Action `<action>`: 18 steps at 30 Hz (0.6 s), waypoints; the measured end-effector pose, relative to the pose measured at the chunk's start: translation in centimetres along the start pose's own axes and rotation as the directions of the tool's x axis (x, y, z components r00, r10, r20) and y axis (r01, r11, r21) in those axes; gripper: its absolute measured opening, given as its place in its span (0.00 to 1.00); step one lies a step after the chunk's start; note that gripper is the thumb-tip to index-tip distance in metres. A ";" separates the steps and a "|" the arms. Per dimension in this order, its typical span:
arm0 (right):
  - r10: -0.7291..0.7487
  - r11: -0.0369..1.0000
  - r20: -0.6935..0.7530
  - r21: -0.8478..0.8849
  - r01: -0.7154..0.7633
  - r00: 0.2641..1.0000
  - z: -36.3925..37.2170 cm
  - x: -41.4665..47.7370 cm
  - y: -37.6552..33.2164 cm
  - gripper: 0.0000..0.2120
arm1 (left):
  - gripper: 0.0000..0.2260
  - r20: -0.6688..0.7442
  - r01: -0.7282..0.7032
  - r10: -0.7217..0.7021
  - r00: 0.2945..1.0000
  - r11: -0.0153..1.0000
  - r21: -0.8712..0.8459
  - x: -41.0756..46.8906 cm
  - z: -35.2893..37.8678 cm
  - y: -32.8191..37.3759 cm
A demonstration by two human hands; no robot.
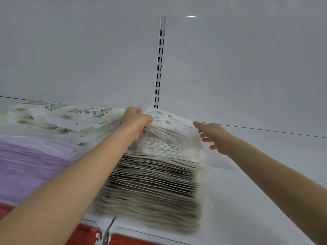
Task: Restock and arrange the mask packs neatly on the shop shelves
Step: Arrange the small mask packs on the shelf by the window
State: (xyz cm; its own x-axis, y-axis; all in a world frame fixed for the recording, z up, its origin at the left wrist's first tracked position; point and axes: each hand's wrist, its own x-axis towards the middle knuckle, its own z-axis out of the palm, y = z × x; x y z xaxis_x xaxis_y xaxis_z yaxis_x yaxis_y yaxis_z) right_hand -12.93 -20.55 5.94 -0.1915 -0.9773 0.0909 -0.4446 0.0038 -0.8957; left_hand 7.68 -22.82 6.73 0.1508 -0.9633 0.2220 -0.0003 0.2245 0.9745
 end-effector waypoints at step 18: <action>0.005 0.915 -0.141 0.400 0.052 0.990 -2.7 -5.3 0.0 0.45 | 0.19 0.074 -0.108 0.162 0.984 0.874 -0.474 -5.0 1.5 3.8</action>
State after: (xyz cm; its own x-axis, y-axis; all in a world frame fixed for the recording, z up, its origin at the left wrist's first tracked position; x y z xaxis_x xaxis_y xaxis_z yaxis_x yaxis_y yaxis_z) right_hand -14.24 -14.77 6.65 -0.3152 -0.9376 0.1469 -0.0673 -0.1323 -0.9889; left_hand 5.44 -17.34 9.37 0.0748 -0.9225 0.3788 0.4522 0.3699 0.8116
